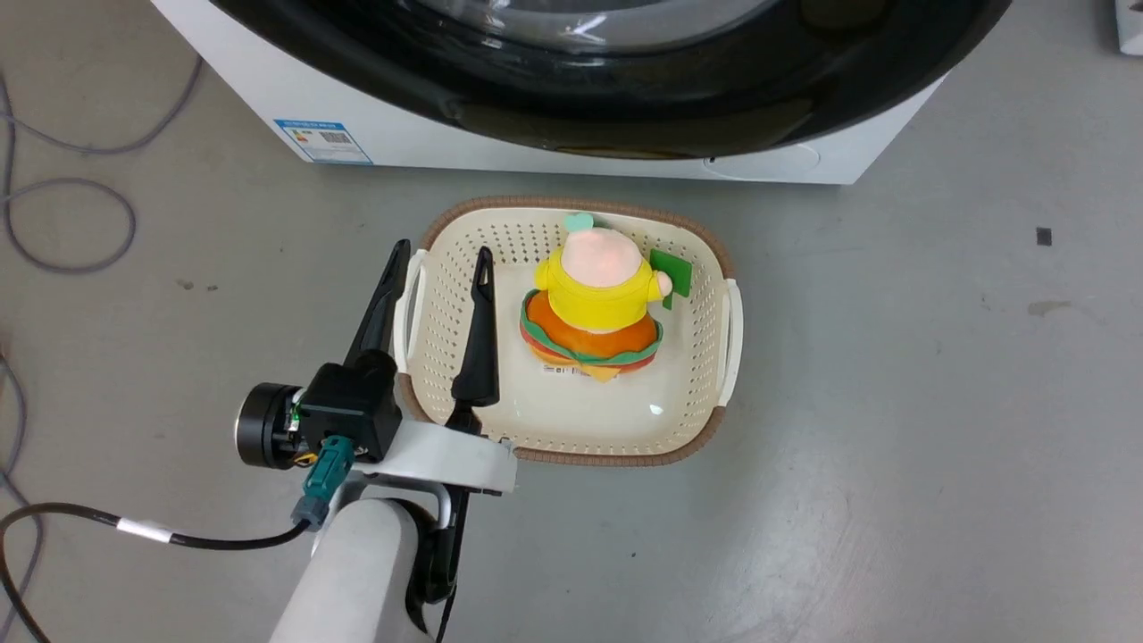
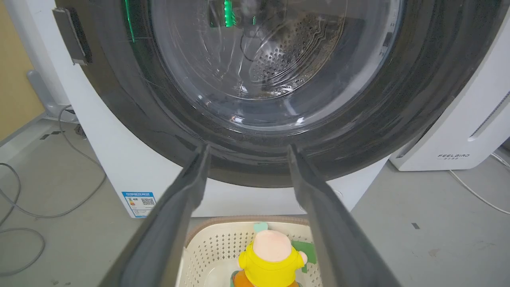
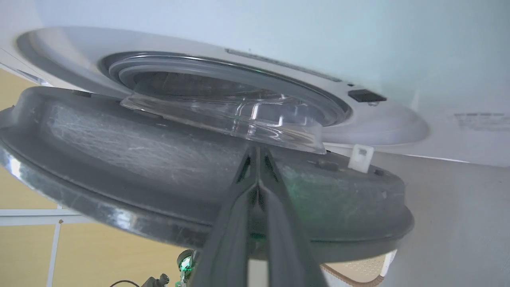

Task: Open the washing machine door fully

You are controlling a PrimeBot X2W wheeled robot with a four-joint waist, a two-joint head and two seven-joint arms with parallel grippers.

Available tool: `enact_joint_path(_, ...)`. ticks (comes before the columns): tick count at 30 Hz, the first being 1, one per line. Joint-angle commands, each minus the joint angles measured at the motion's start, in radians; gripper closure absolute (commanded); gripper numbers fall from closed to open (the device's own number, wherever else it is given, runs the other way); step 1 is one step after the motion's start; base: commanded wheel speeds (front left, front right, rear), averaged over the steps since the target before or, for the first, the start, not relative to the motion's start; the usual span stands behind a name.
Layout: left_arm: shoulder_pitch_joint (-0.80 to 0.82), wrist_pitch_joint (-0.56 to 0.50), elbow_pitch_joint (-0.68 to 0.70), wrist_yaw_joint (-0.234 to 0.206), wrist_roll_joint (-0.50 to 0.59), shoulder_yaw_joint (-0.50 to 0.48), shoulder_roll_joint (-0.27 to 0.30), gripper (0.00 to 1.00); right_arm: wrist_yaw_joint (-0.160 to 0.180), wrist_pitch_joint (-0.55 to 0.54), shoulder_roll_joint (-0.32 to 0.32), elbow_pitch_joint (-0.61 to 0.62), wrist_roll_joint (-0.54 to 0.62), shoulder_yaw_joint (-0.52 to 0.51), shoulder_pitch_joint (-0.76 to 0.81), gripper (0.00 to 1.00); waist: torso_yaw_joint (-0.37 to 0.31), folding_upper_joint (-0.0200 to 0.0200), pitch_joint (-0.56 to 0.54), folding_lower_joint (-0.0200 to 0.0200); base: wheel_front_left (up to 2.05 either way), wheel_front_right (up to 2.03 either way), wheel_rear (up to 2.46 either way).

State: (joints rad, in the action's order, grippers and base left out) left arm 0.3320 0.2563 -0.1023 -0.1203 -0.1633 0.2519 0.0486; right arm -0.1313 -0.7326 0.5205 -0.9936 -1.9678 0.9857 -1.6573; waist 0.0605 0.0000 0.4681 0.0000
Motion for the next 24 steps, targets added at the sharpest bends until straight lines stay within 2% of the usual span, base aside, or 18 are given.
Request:
enact_joint_path(1,0.011,0.006,-0.003,-0.001,-0.003,0.002,0.002,0.0,0.001,-0.012,-0.005,0.013,-0.008,0.007,0.029,1.0,0.0,0.0,-0.007,0.0,0.0,0.0,0.0)
enact_joint_path(24,-0.056,0.006,-0.044,0.012,0.003,-0.01,0.002,0.0,0.001,-0.015,0.03,0.165,-0.145,0.018,0.247,1.0,-0.009,0.0,-0.132,0.0,0.0,0.0,0.0)
